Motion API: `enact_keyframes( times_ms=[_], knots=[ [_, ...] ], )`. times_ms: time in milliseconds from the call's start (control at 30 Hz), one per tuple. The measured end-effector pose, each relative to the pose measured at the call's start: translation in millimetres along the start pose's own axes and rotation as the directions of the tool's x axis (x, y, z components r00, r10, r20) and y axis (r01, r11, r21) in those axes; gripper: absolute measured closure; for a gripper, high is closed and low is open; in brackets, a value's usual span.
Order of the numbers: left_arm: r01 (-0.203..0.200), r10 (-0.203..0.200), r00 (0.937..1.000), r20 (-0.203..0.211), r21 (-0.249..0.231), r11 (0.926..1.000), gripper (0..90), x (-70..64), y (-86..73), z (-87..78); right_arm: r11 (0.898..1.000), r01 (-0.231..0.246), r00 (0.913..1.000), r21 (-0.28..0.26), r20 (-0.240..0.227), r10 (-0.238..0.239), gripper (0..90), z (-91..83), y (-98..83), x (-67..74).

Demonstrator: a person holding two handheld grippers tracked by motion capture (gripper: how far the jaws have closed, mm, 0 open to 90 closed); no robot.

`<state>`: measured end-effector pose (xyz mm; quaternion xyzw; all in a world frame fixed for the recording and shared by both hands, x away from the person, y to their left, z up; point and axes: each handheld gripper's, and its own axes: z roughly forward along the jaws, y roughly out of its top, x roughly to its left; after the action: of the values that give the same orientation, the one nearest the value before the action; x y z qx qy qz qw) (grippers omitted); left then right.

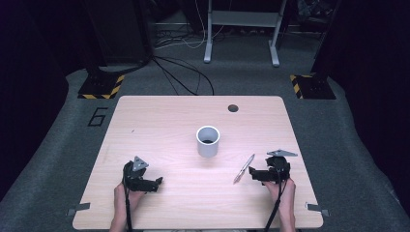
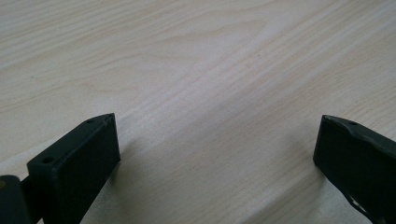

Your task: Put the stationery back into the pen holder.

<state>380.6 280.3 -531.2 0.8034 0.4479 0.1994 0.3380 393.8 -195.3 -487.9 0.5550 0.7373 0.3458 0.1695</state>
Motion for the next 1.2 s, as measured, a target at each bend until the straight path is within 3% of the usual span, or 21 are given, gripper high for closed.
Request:
enact_keyframes(
  times_ms=[200,233,367,467,533,633,733,1033,1100,1200],
  knots=[
    [-0.002,0.002,1.0,0.001,0.001,1.0,0.5,0.1,0.0,-0.1,1.0,0.007,0.9998,0.03,-0.017,-0.007,5.2,16.0,13.1,7.1],
    [0.001,-0.001,1.0,0.0,-0.002,1.0,0.5,-0.1,0.0,0.1,0.999,-0.016,0.9996,0.037,-0.023,0.016,6.4,19.6,15.5,9.2],
    [0.001,-0.001,1.0,-0.001,-0.001,1.0,0.5,-0.1,-0.1,0.0,0.998,-0.029,0.9989,0.064,-0.035,0.032,12.0,33.3,23.2,9.0],
    [-0.015,0.015,0.9999,0.002,0.013,0.9998,0.5,1.0,0.1,-1.0,0.997,-0.033,0.9993,0.076,-0.016,0.034,14.3,37.0,24.9,9.2],
    [-0.003,0.003,1.0,0.0,0.003,1.0,0.5,0.2,0.0,-0.3,0.994,-0.039,0.9992,0.102,0.007,0.038,25.9,42.9,25.7,10.3],
    [0.001,-0.001,1.0,-0.001,-0.001,1.0,0.5,-0.1,-0.1,0.0,0.993,-0.044,0.9988,0.114,0.025,0.041,32.2,46.8,26.0,11.3],
    [0.002,-0.002,1.0,-0.001,0.0,1.0,0.5,-0.1,-0.1,-0.1,0.989,-0.024,0.9989,0.146,0.044,0.018,45.1,51.6,26.8,14.3],
    [0.002,-0.002,1.0,-0.001,-0.001,1.0,0.5,-0.1,-0.1,0.0,0.986,0.063,0.9954,0.154,0.061,-0.074,65.6,54.3,29.8,16.3],
    [-0.003,0.003,1.0,-0.004,0.0,1.0,0.5,0.2,0.0,-0.1,0.981,0.087,0.9942,0.175,0.046,-0.097,69.9,54.3,31.8,15.6],
    [0.0,0.0,1.0,-0.002,0.003,1.0,0.5,0.3,0.0,-0.2,0.963,0.129,0.9903,0.236,0.02,-0.138,72.5,55.9,39.3,14.7]
  ],
)
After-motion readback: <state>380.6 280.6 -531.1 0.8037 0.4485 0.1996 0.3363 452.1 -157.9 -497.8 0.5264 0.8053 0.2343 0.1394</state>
